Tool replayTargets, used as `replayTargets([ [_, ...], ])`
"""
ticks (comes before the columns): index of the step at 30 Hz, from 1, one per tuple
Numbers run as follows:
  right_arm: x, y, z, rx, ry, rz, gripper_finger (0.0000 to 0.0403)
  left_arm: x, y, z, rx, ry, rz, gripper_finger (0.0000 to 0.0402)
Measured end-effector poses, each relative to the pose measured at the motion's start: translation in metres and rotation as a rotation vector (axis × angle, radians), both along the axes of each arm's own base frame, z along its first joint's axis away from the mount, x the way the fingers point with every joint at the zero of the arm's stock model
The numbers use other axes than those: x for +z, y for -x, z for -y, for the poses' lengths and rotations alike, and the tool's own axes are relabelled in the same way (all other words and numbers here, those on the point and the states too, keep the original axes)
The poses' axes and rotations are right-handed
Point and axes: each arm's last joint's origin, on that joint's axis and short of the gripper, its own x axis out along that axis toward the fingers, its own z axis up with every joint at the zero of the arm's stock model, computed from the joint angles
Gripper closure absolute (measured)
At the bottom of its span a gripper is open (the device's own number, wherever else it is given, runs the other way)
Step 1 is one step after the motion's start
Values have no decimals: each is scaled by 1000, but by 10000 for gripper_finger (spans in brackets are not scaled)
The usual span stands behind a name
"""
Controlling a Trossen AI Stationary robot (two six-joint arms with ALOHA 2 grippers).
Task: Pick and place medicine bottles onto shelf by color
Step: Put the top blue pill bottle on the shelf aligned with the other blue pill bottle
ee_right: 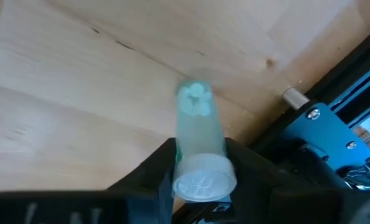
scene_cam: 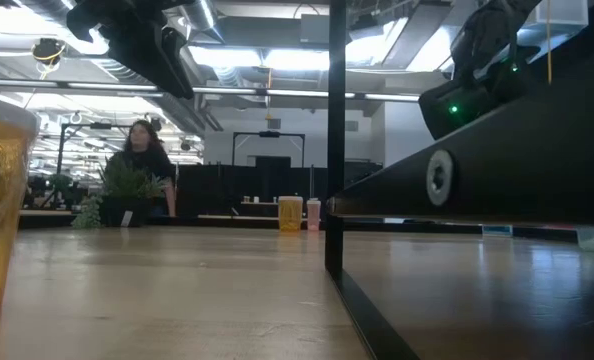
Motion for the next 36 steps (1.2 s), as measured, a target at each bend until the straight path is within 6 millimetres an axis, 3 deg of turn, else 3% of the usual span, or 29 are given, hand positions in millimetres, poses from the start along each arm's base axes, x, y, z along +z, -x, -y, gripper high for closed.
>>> replayTargets([
  [10,0,-4,-1,15,-2,34,291,0,0,0,0,0,0,253],
  [14,9,-17,-3,47,-2,110,291,0,0,0,0,0,0,253],
  [24,56,-57,-23,154,6,317,290,0,0,0,4,4,2,253],
  [36,126,-77,-89,178,24,507,290,0,0,0,28,40,12,253],
])
